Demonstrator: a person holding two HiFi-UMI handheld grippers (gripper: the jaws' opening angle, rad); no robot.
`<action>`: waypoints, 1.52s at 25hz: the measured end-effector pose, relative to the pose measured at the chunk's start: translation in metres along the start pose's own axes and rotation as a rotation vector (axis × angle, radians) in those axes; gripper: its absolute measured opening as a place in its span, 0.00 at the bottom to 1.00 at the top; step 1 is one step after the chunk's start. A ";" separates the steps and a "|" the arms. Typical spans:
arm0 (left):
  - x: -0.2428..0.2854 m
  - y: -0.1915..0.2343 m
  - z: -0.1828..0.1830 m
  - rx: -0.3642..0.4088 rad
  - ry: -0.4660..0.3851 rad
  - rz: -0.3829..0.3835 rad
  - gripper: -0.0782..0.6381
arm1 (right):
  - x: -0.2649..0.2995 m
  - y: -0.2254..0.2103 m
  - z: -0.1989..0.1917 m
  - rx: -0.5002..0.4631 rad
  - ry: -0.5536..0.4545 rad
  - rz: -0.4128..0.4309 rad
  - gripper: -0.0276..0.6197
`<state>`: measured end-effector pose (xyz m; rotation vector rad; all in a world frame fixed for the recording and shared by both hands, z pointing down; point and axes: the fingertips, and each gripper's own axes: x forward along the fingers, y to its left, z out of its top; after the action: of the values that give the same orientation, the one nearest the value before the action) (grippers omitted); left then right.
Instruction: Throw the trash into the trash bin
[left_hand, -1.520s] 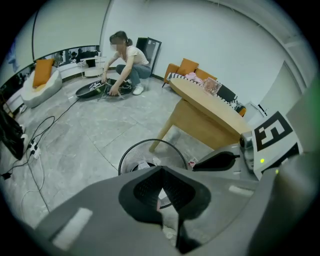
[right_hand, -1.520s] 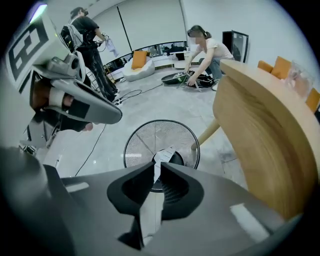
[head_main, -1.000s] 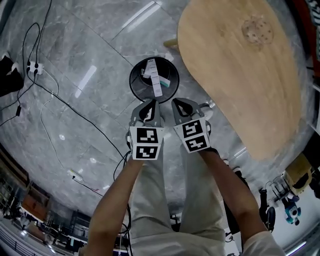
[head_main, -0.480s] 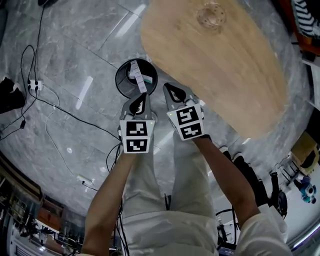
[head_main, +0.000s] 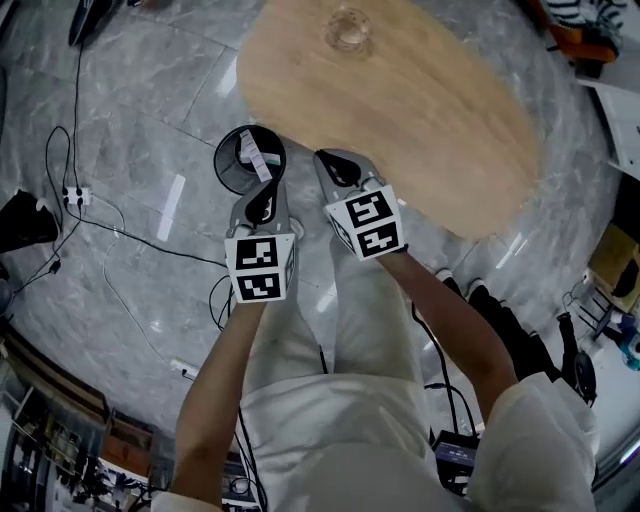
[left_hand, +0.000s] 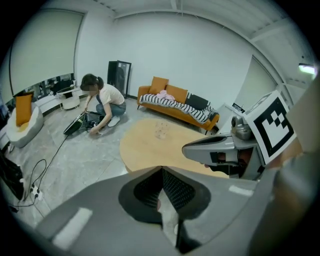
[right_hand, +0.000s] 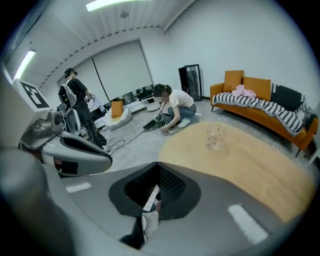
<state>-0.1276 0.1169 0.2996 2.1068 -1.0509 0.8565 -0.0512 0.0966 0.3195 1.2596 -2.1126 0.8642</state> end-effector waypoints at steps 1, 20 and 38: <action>-0.006 -0.009 0.007 0.000 -0.007 -0.009 0.11 | -0.011 0.000 0.007 -0.002 -0.013 0.006 0.08; -0.100 -0.118 0.094 0.191 -0.108 -0.074 0.11 | -0.182 0.035 0.082 -0.021 -0.149 0.059 0.08; -0.146 -0.205 0.179 0.271 -0.233 -0.210 0.11 | -0.299 0.003 0.132 0.036 -0.316 -0.038 0.08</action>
<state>0.0237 0.1443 0.0325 2.5421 -0.8426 0.6939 0.0590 0.1668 0.0199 1.5340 -2.3135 0.7275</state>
